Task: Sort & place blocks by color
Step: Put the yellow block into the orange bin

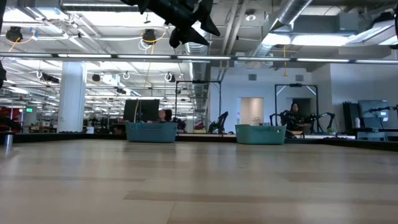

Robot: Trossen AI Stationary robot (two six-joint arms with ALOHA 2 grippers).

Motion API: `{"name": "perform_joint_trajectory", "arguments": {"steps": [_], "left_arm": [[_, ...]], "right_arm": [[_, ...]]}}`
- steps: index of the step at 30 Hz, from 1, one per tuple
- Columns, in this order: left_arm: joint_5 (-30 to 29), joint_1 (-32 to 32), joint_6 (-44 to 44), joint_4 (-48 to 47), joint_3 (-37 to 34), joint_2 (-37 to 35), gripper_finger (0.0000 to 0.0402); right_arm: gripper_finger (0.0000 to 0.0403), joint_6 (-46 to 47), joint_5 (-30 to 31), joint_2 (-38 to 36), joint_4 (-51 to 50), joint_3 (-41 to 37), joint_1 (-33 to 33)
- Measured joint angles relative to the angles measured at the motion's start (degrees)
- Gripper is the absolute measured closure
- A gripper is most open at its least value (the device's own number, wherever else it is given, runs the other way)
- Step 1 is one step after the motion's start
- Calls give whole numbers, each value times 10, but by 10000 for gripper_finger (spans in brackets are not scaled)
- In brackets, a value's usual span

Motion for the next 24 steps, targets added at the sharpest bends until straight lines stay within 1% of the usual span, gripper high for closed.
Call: {"name": "perform_joint_trajectory", "arguments": {"steps": [4,7,9,13,17,20,24], "left_arm": [[-39,0,28,0,0,0,150],[-52,0,36,-5,0,0,150],[-52,0,24,-11,0,0,150],[-52,0,-31,-41,0,0,150],[-52,0,-60,-65,0,0,150],[-52,0,-60,-62,0,0,150],[-57,3,-58,-27,0,-4,150]], "right_arm": [[280,-5,2,7,-16,0,0],[279,-6,32,21,-9,0,8],[279,-10,40,32,-6,0,18],[279,-6,39,50,-4,0,36],[279,4,48,54,1,0,36],[279,1,62,52,0,0,28],[279,-14,91,46,-1,0,19]]}}
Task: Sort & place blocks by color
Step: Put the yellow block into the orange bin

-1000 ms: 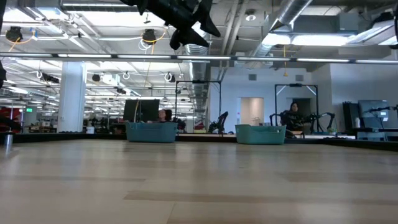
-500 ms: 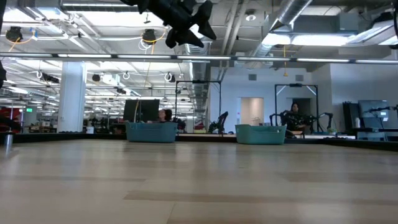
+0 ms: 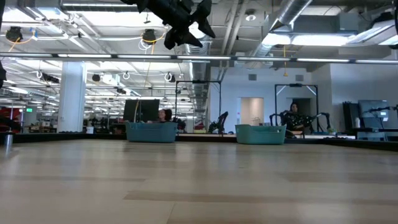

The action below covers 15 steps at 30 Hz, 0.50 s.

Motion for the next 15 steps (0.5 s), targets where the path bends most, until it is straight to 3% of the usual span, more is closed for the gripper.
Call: {"name": "perform_joint_trajectory", "arguments": {"steps": [8,15], "left_arm": [[3,1,24,47,0,-28,150],[-1,1,89,64,1,-49,150]], "right_arm": [[279,-19,1,-41,-2,0,-2],[274,-25,-19,-67,-6,0,53]]}}
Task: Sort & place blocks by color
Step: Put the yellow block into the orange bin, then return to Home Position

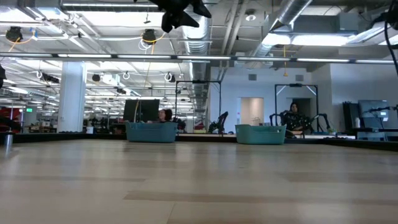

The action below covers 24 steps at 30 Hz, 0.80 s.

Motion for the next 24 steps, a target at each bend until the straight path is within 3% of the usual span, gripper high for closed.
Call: {"name": "perform_joint_trajectory", "arguments": {"steps": [8,16,20,24], "left_arm": [[0,0,-31,-16,0,4,150],[1,6,-6,-77,-1,18,150],[1,11,-26,-70,0,25,150],[2,19,-11,-56,0,25,150]], "right_arm": [[261,-7,56,17,-17,-17,40],[203,10,20,30,-4,-28,18],[164,4,22,21,-6,-27,11],[150,-13,19,11,-6,-27,0]]}}
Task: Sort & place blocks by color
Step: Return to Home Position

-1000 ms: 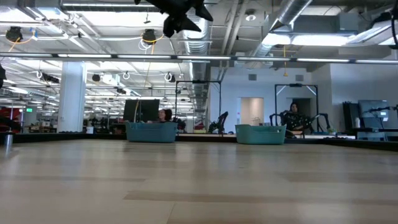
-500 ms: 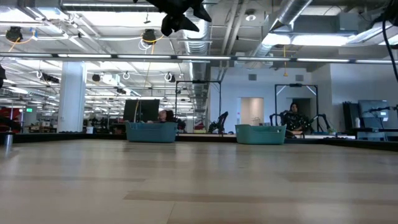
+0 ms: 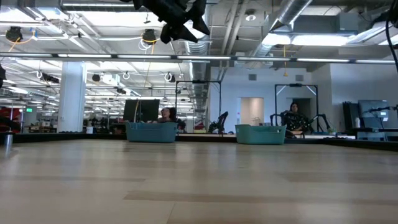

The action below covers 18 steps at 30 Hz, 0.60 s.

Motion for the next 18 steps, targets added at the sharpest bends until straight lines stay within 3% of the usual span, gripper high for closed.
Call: {"name": "perform_joint_trajectory", "arguments": {"steps": [4,9,12,18], "left_arm": [[13,6,-12,11,0,-5,150],[30,6,-10,56,0,-9,166],[32,6,-13,64,0,-10,198],[85,6,-25,56,0,-20,293]], "right_arm": [[158,-63,29,-31,-3,0,-27],[198,-227,110,-109,-32,0,-108],[231,-336,151,-160,-34,0,-180],[300,-580,160,-226,-1,1,-325]]}}
